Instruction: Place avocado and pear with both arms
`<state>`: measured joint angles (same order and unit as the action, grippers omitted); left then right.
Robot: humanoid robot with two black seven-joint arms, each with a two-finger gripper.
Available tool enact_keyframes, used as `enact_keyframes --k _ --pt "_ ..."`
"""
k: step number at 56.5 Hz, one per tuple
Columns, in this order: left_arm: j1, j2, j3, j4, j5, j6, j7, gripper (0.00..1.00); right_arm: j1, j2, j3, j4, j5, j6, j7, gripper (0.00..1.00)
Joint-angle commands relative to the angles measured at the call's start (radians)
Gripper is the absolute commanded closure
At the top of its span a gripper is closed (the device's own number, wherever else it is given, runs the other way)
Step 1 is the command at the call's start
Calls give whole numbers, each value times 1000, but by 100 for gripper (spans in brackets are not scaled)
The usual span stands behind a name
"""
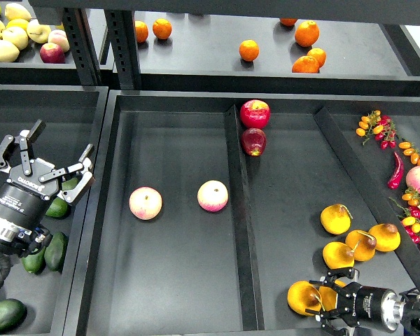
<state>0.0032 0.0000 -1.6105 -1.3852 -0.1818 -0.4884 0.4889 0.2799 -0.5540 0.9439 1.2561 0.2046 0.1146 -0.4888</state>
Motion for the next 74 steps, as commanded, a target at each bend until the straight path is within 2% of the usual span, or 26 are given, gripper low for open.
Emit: enact_keyframes --k 1,4,8,17,27,40,41,48,55,62,68,74 --pt "3 0 -3 0 1 0 0 1 53 147 156 -9 2 -107 0 10" --pt "14 0 -6 0 2 0 0 1 73 238 231 -21 1 -183 0 10" --pt "29 0 -8 0 2 0 0 1 93 342 309 -50 -5 -233 0 9" --pt "73 0 -11 0 2 0 0 1 100 554 469 -136 -39 -222 0 4" --pt "141 0 -25 2 2 0 0 1 99 554 550 -211 -54 -135 0 2" --pt "167 0 -20 2 -10 0 0 1 96 554 520 -280 -50 40 0 1" --pt "161 0 -20 2 -8 0 0 1 94 554 500 -285 -48 77 0 1" --pt "156 0 -9 3 -7 0 0 1 85 554 409 -281 -39 138 0 0" --pt "120 0 -5 28 -7 0 0 1 64 554 293 -250 -16 178 42 0" --pt "74 0 -3 45 -7 0 0 1 47 554 265 -215 -17 178 85 0" --pt "29 0 -6 54 -7 0 0 1 38 554 314 -195 -17 175 128 0" --pt "-3 0 -5 60 -7 0 0 1 39 554 418 -193 -17 174 142 0"
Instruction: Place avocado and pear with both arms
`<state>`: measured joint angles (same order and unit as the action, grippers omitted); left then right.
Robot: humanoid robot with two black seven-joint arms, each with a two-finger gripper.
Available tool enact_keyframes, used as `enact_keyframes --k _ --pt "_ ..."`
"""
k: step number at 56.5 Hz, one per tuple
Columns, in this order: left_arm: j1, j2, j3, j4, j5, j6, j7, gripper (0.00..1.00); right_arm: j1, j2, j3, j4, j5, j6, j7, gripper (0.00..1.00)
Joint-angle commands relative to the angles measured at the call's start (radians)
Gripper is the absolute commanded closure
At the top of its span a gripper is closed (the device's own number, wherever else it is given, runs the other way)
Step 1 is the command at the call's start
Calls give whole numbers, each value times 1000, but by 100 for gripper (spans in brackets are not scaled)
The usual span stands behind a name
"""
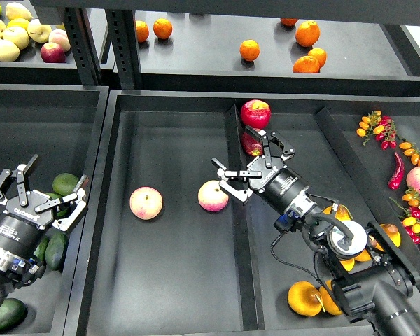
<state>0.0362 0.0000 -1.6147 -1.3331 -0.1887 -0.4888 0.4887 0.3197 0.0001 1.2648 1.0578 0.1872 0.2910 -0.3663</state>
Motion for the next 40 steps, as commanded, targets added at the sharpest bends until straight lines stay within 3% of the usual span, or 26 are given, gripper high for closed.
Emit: enact_keyframes --k 1,15,19,40 --pt "-45 0 -1 12 0 0 0 1 -1 0 113 7 0 -3 24 0" --pt "-122 0 13 100 0 0 0 1 -21 0 200 40 0 -3 184 0" --pt "-130 0 22 130 0 0 -19 1 -40 0 206 37 0 -3 228 0" --pt "-128 0 67 118 0 0 -38 1 -96 0 136 108 29 -3 231 0"
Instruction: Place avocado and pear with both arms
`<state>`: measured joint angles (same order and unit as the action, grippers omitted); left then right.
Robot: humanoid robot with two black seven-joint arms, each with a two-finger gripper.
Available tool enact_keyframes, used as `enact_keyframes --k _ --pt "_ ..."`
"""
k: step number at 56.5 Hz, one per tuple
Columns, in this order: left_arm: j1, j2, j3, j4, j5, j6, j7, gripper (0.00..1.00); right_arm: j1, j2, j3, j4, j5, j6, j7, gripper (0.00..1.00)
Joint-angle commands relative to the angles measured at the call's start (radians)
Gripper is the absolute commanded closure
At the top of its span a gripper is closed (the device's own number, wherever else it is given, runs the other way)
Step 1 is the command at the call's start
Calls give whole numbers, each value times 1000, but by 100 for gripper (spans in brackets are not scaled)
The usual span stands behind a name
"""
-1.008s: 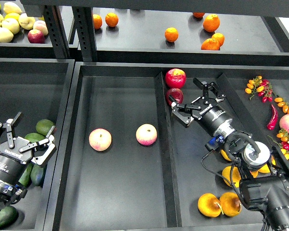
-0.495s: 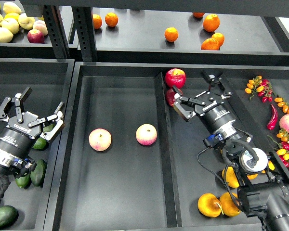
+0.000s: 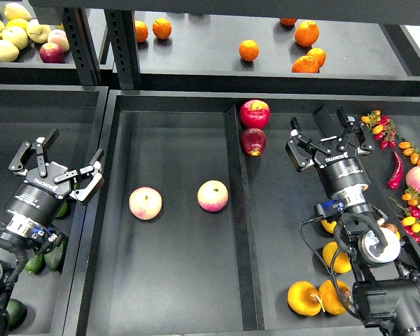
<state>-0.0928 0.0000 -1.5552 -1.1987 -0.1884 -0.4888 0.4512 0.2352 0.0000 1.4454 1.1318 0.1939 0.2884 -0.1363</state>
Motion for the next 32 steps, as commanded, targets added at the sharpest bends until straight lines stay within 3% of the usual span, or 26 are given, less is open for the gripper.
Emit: enact_keyframes --k 1,14,32 --pt "1 0 10 -18 0 0 0 1 -16 0 -56 37 33 -2 3 0" --pt "1 0 70 -39 0 0 0 1 -83 0 -183 66 87 -31 4 0" --pt "2 0 138 -71 0 0 0 1 -93 0 -194 124 228 -58 4 0"
